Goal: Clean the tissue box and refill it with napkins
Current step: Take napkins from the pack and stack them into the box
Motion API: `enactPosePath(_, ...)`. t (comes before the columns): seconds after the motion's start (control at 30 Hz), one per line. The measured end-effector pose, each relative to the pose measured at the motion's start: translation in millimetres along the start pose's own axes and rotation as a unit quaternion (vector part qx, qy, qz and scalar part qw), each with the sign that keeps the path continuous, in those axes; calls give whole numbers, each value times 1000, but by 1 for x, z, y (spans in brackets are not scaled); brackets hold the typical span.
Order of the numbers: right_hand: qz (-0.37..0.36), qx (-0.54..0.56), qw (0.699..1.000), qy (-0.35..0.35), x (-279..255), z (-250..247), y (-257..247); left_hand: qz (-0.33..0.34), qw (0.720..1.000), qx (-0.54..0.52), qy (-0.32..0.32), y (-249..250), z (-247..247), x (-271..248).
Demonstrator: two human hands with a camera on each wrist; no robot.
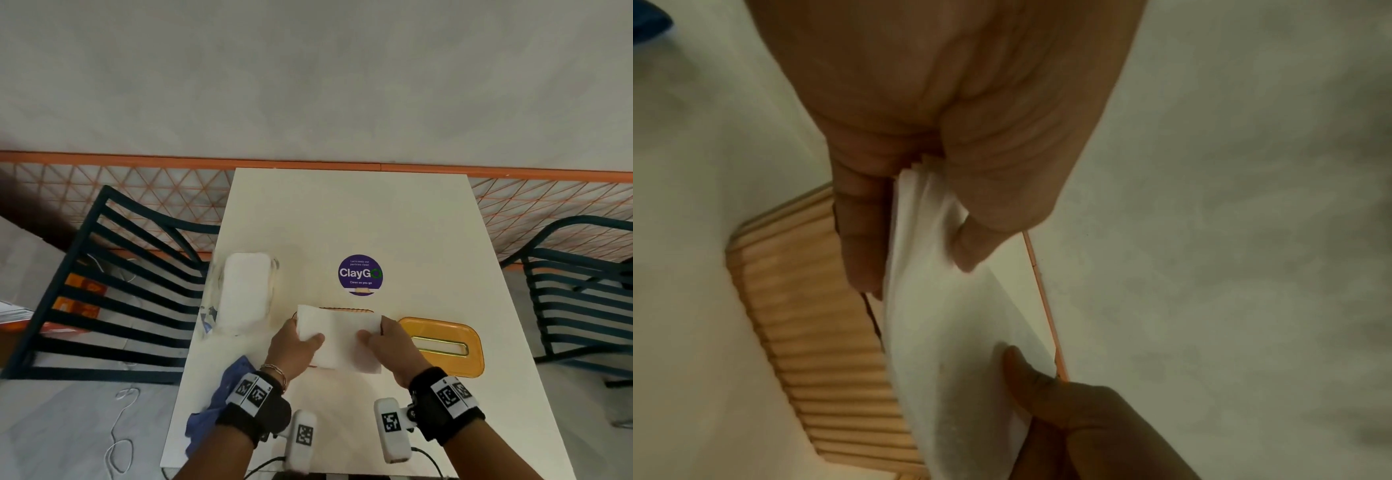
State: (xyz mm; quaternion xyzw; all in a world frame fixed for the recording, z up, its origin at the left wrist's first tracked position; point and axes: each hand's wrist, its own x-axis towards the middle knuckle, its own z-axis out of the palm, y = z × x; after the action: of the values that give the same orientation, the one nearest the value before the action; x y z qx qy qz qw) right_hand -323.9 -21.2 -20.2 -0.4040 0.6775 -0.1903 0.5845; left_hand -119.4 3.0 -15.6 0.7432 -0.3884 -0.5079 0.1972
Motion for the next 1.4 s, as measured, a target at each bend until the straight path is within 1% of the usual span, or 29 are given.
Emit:
enactPosePath(0.07,1,-41,999,32,7,1,0,-17,1000,8,18,3,2,3)
enactPosePath(0.13,-6,-128,991,45,12,0,-2,-27,1000,4,1,4,3,4)
enactPosePath(0.2,-26,-234,971,38,16,-1,-6,-34,999,39,-15,5,1,5)
enactPosePath(0.27,-47,-308,950,40,18,-1,-8,-26,997,71,-29,6,0,7)
enactPosePath(0.33,-59,-338,938,54,21,1,-10,-11,995,93,-42,6,0,10)
enactPosePath(0.4,-60,-346,934,61,23,5,-11,-9,991,129,-46,7,1,12)
enactPosePath(0.47,-55,-362,929,57,23,10,-11,-2,983,178,-38,8,4,14)
enactPosePath(0.6,-45,-423,904,42,23,13,-12,38,951,308,0,9,11,17)
enactPosePath(0.73,-68,-467,880,59,24,11,-9,67,928,365,42,15,14,8)
enactPosePath(0.77,-77,-475,874,68,23,9,-8,86,921,376,59,16,13,5)
enactPosePath(0.83,-95,-486,864,91,22,6,-7,150,904,390,91,17,13,0)
enactPosePath(0.87,-104,-486,861,104,21,5,-6,179,900,386,93,17,13,1)
enactPosePath(0.9,-117,-484,859,119,20,3,-5,199,900,381,78,17,14,2)
enactPosePath(0.93,-133,-481,856,136,18,1,-5,207,902,375,44,16,15,7)
enactPosePath(1.0,-161,-479,846,172,12,-1,-6,192,898,393,-55,16,16,18)
enactPosePath(1.03,-161,-477,844,184,10,-2,-4,189,887,411,-97,18,17,23)
enactPosePath(1.07,-156,-467,848,196,9,-3,-3,193,872,433,-124,20,18,28)
enactPosePath(1.13,-143,-415,874,209,10,-7,2,225,831,481,-164,24,23,37)
enactPosePath(1.23,-126,-353,909,182,16,-12,6,307,745,552,-215,31,36,44)
enactPosePath(1.3,-134,-329,919,171,19,-14,5,341,697,579,-250,33,46,49)
enactPosePath(1.33,-140,-325,921,165,20,-15,3,343,681,590,-264,35,50,52)
enactPosePath(1.37,-146,-325,921,159,21,-15,2,333,673,602,-272,36,53,53)
enactPosePath(1.4,-152,-327,920,153,22,-16,1,317,676,607,-272,39,55,54)
